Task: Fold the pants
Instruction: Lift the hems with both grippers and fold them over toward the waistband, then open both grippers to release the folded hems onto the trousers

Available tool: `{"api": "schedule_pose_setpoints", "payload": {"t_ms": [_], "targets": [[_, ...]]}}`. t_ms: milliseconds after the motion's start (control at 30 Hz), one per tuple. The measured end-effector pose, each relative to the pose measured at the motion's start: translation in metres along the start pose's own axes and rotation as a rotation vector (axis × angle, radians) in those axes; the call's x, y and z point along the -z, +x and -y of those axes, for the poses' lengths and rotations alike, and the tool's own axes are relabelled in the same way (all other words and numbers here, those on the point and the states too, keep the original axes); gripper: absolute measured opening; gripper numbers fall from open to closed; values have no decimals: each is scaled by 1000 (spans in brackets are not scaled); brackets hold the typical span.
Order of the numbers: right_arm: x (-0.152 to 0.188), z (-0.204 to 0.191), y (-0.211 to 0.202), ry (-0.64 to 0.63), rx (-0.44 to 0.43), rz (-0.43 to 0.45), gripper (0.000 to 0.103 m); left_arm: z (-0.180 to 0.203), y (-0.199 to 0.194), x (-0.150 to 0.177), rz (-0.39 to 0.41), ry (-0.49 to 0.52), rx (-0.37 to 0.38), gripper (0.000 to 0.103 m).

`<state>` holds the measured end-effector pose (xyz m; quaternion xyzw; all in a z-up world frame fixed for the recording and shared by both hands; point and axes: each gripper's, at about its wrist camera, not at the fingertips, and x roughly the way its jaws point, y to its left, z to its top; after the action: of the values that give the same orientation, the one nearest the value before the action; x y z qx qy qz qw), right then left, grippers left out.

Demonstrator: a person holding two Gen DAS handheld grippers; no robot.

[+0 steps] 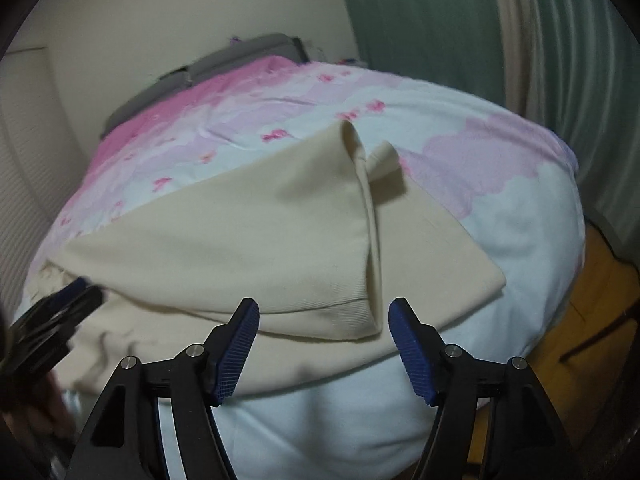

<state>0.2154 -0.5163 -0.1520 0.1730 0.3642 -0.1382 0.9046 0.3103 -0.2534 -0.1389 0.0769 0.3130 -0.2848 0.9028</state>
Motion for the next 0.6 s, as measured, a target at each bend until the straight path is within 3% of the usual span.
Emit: {"api": "schedule_pose_setpoints", "payload": {"t_ms": [200,267,300,333,467,600], "targets": [[-18,16,39,123,-14,-76,65,1,-9,-3,6,0,-34,64],[-23,17,54,129,-37,-116,36,-2,-8,-3,-7,-18,-35,64],[-27,17,61,134,-71,-137,15,-3,-7,-3,-13,-25,-37,64],[-30,18,65,135,-100,-155,10,-4,-7,-3,-18,-30,-41,64],[-53,12,54,42,-151,-121,7,-5,-8,-6,-22,-44,-43,64],[-74,12,9,-97,-168,-38,5,3,-13,-12,-21,-40,-19,64]]}}
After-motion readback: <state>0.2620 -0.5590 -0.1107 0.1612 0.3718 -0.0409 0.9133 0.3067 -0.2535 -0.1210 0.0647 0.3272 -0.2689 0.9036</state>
